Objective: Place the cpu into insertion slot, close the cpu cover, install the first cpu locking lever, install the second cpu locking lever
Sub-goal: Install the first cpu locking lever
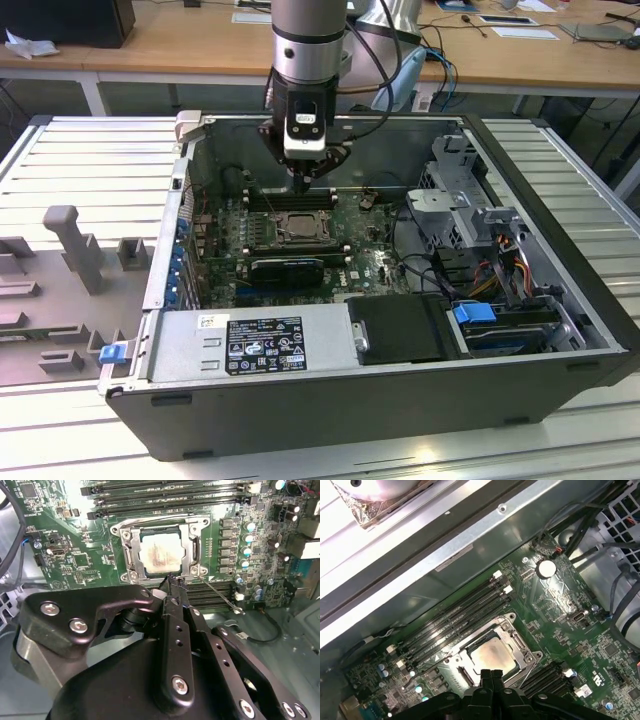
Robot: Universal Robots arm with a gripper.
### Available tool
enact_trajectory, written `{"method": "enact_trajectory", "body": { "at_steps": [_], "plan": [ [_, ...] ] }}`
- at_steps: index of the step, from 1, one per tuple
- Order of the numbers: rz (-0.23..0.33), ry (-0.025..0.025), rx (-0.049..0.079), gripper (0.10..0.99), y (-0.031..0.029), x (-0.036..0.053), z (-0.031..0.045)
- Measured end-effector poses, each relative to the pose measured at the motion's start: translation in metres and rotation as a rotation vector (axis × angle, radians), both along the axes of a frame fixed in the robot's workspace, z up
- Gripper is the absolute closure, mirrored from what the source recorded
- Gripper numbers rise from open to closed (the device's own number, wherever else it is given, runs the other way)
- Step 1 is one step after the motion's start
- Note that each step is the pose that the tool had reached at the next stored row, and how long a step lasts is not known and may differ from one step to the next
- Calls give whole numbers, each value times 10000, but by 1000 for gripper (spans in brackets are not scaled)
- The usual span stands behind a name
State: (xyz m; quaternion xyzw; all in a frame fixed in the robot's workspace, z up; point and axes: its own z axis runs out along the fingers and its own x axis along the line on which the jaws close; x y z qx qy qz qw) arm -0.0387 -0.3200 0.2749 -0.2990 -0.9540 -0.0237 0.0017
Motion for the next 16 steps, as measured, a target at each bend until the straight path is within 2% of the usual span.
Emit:
{"method": "enact_trajectory", "body": {
  "at_steps": [16],
  "plan": [
    [1284,0,1,980,0,0,0]
  ]
}}
